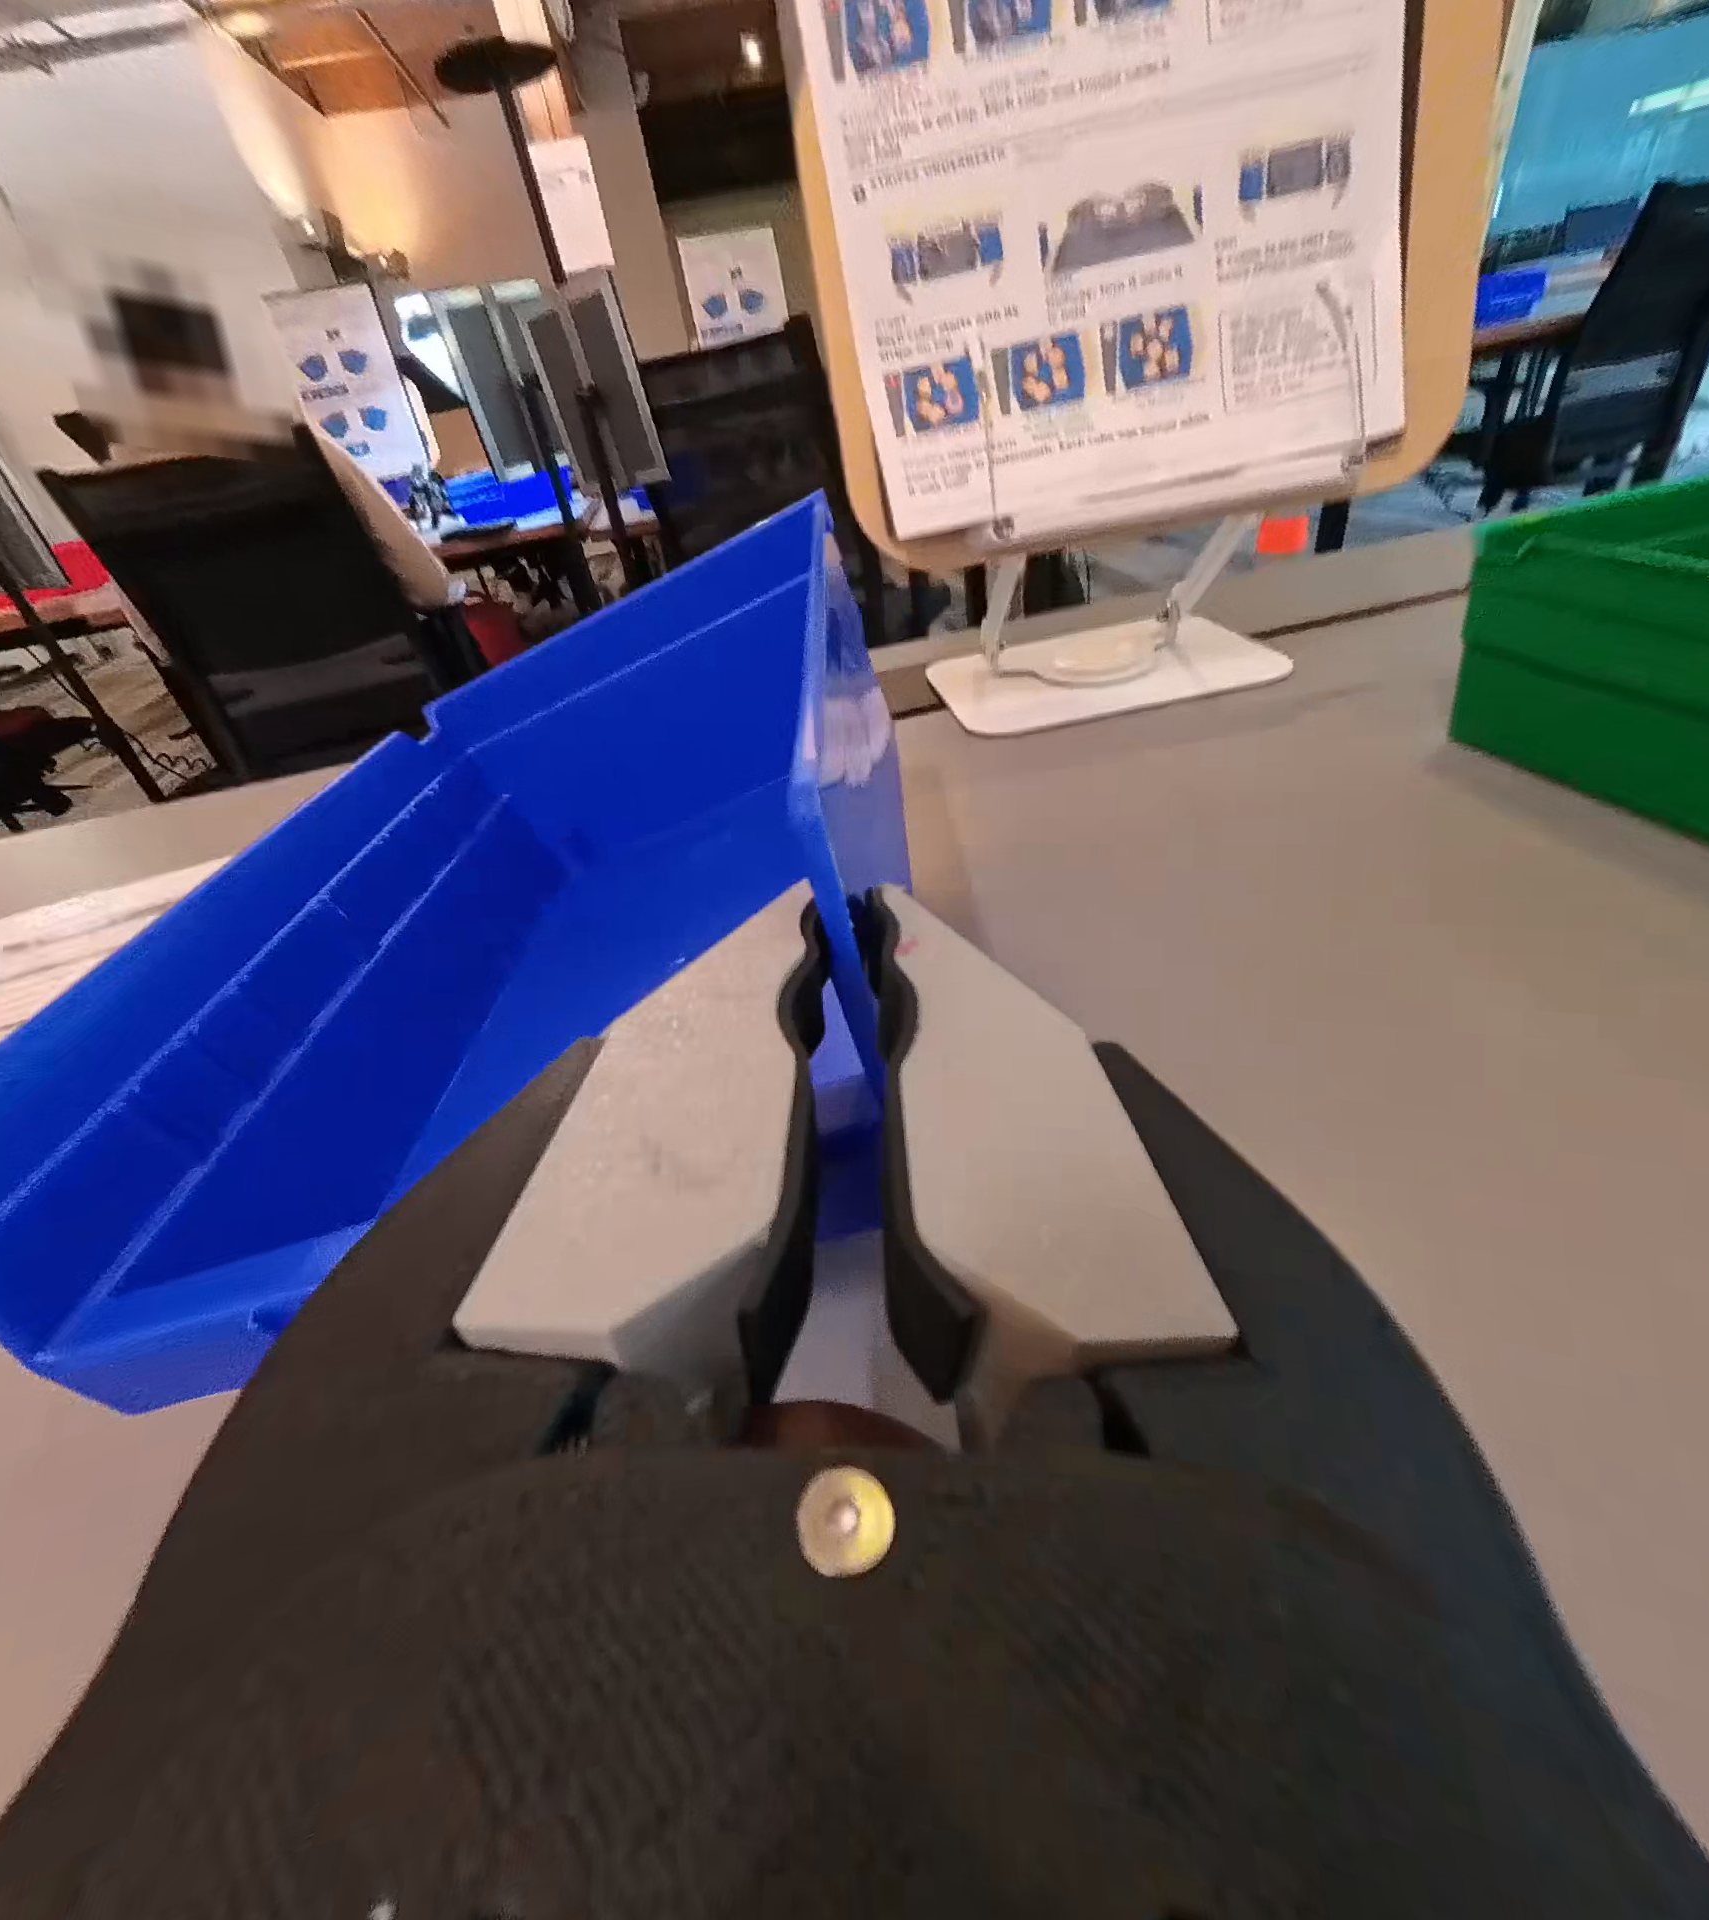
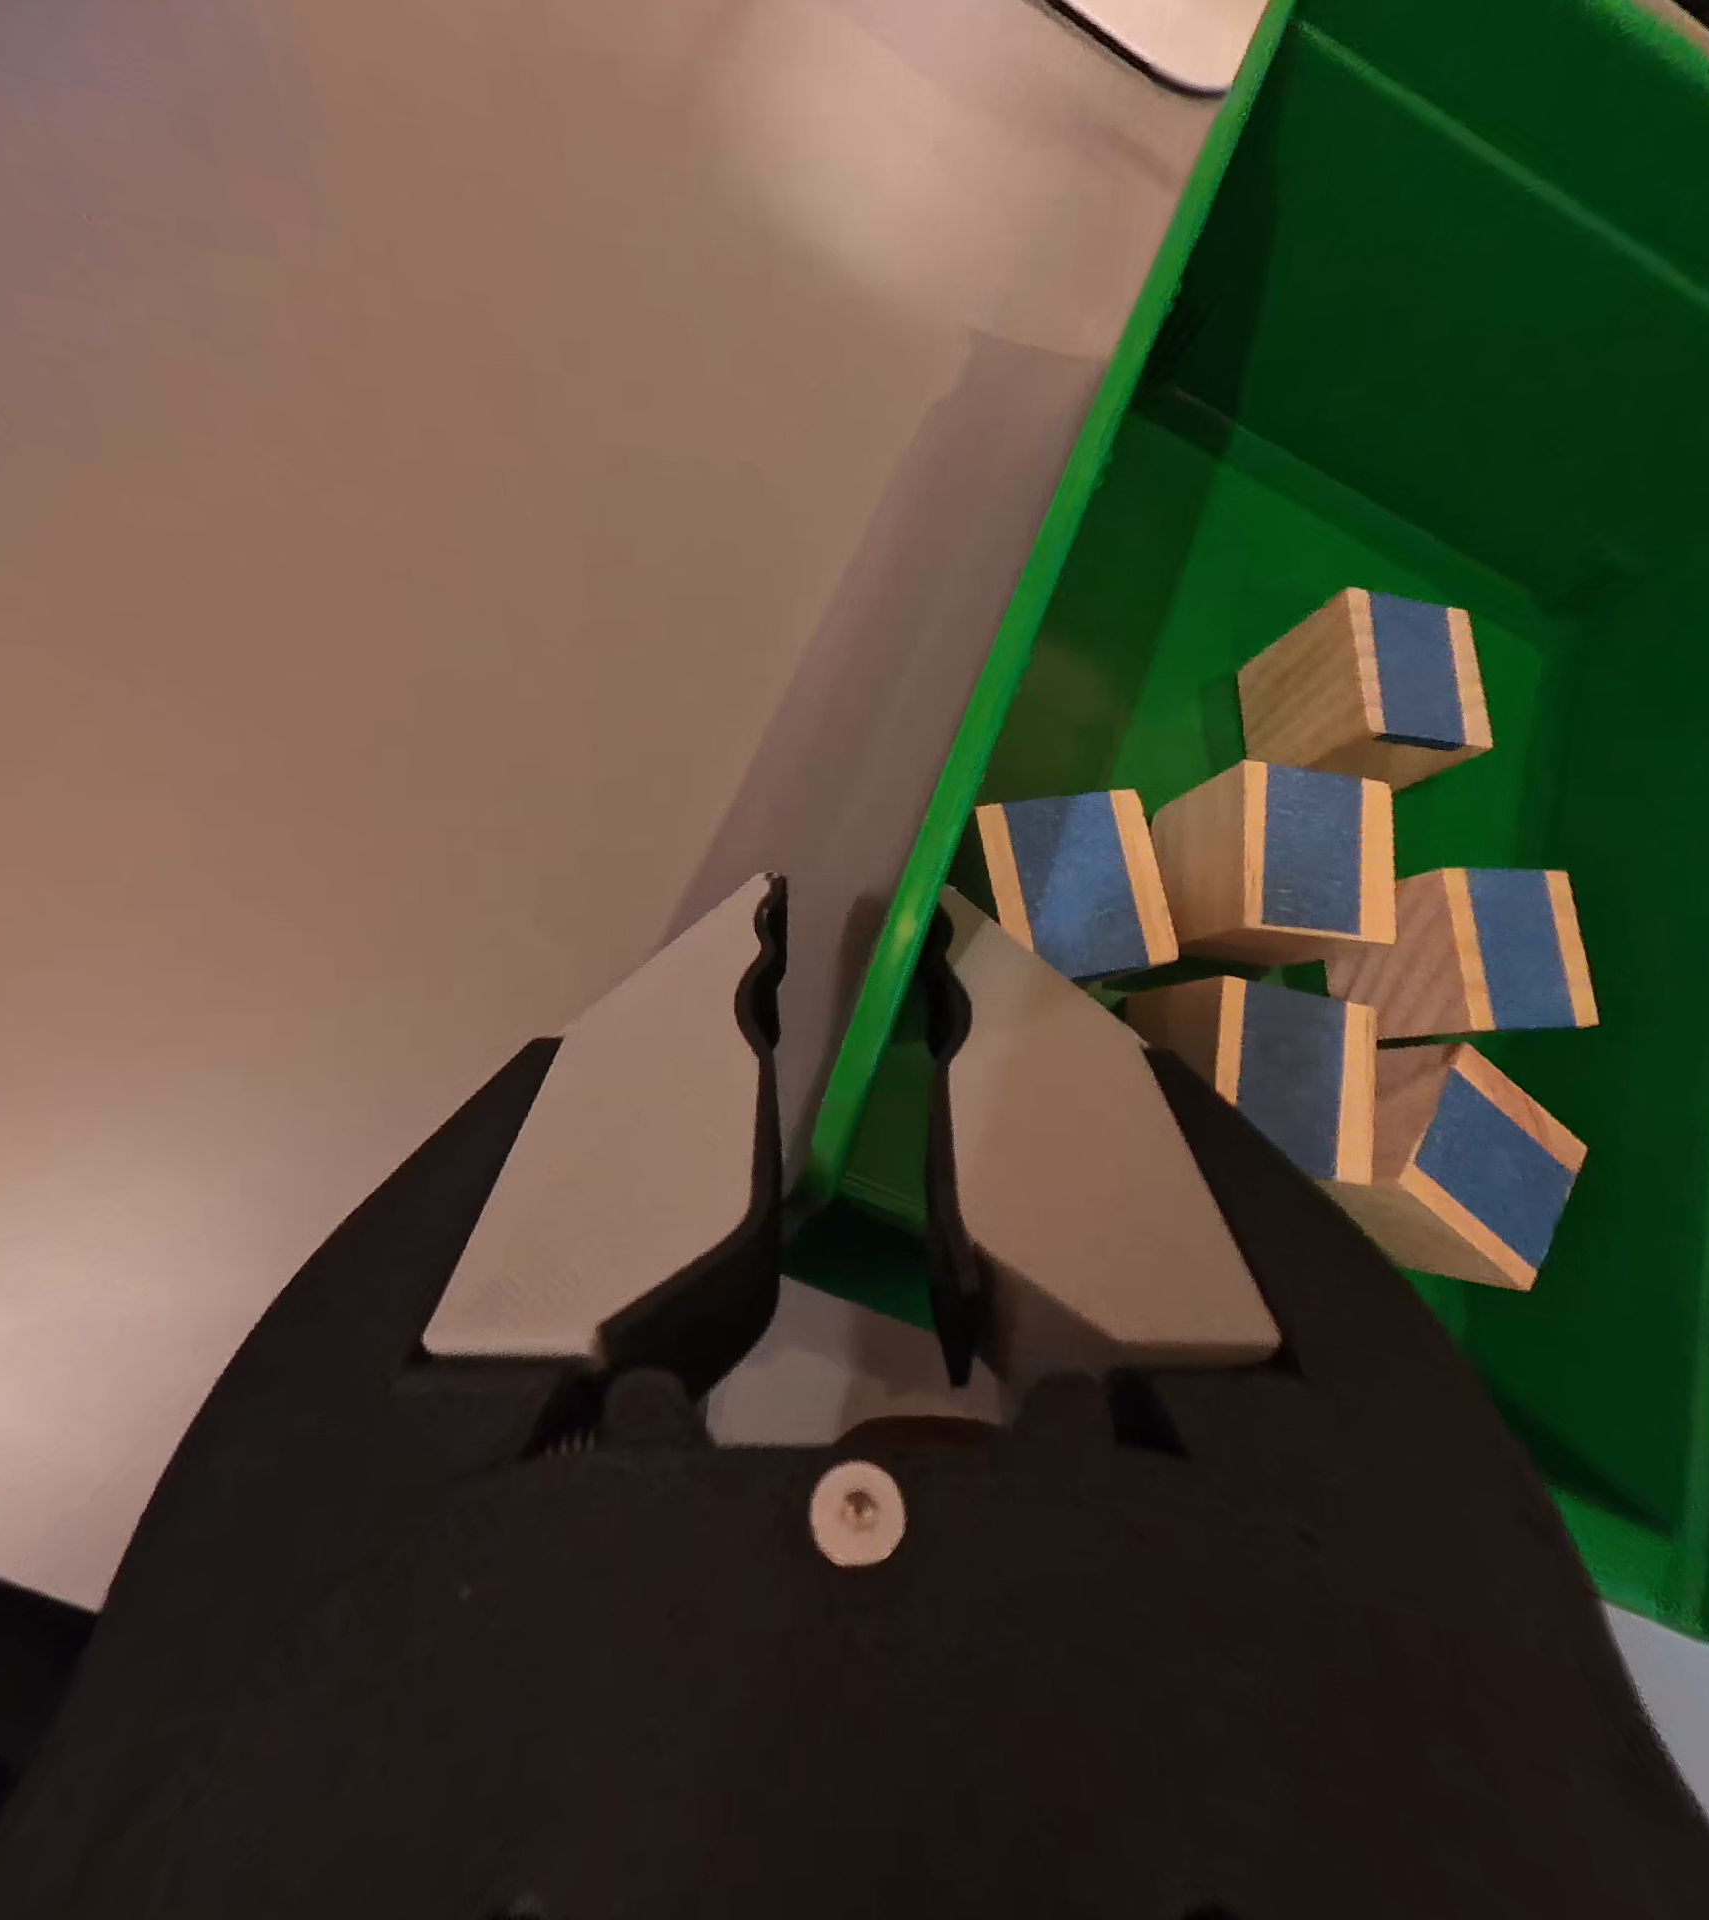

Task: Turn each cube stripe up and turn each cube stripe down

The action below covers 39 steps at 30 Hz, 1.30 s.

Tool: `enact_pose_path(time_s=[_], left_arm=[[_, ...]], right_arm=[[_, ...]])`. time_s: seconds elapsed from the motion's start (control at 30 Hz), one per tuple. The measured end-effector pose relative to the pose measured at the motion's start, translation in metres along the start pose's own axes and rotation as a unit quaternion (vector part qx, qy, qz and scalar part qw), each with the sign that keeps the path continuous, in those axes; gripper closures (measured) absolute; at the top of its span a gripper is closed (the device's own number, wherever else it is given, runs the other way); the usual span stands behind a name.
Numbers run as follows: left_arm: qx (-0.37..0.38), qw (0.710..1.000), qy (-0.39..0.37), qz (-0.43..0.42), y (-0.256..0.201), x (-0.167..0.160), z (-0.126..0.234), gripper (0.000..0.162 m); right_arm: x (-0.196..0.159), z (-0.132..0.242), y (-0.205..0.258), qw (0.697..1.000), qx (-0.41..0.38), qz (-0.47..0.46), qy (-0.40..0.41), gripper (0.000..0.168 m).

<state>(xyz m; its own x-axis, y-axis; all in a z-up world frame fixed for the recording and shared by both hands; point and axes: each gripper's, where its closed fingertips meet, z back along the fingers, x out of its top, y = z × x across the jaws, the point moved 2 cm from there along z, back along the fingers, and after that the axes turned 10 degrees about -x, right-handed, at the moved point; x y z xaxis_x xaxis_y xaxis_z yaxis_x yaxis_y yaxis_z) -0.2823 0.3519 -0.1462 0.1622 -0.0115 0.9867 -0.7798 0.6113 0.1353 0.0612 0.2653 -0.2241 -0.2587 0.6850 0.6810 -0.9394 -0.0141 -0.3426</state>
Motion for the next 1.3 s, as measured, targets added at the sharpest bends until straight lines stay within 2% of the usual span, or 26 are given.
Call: enact_pose_path(time_s=[0.17, 0.4, 0.47, 0.57, 0.63, 0.67, 0.7, 0.8, 0.93, 1.07, 1.17, 1.3], left_arm=[[0.000, 0.998, -0.054, 0.027, 0.018, 0.037, 0.032, 0.160], [0.032, 0.994, -0.108, 0.010, 0.038, 0.087, 0.090, 0.159], [0.050, 0.992, -0.117, 0.005, 0.045, 0.094, 0.100, 0.159], [0.072, 0.990, -0.121, -0.007, 0.054, 0.095, 0.108, 0.159], [0.080, 0.990, -0.120, -0.008, 0.060, 0.094, 0.111, 0.159], [0.081, 0.989, -0.120, -0.005, 0.062, 0.093, 0.113, 0.159], [0.080, 0.989, -0.121, -0.001, 0.064, 0.092, 0.114, 0.159], [0.072, 0.990, -0.125, 0.004, 0.064, 0.093, 0.116, 0.159], [0.060, 0.990, -0.129, -0.001, 0.053, 0.099, 0.115, 0.159], [0.038, 0.989, -0.139, -0.029, 0.026, 0.111, 0.114, 0.160], [0.012, 0.987, -0.152, -0.055, -0.005, 0.123, 0.113, 0.159], [-0.037, 0.982, -0.167, -0.083, -0.053, 0.139, 0.113, 0.160]], right_arm=[[0.040, -0.001, 0.063, 1.000, 0.023, -0.014, -0.013, 0.144], [0.117, 0.004, 0.183, 0.996, 0.072, -0.002, -0.050, 0.145], [0.142, 0.006, 0.222, 0.995, 0.085, 0.001, -0.060, 0.140], [0.177, 0.021, 0.282, 0.988, 0.136, 0.012, -0.078, 0.121], [0.198, 0.041, 0.309, 0.978, 0.180, 0.008, -0.104, 0.127], [0.206, 0.053, 0.316, 0.972, 0.199, 0.008, -0.122, 0.134], [0.212, 0.064, 0.317, 0.969, 0.202, 0.010, -0.142, 0.134], [0.212, 0.094, 0.304, 0.958, 0.220, 0.014, -0.183, 0.133], [0.185, 0.114, 0.252, 0.950, 0.224, 0.012, -0.218, 0.130], [0.142, 0.113, 0.168, 0.957, 0.183, 0.002, -0.224, 0.130], [0.114, 0.115, 0.098, 0.962, 0.158, -0.041, -0.220, 0.128], [0.090, 0.130, 0.016, 0.963, 0.113, -0.070, -0.234, 0.127]])
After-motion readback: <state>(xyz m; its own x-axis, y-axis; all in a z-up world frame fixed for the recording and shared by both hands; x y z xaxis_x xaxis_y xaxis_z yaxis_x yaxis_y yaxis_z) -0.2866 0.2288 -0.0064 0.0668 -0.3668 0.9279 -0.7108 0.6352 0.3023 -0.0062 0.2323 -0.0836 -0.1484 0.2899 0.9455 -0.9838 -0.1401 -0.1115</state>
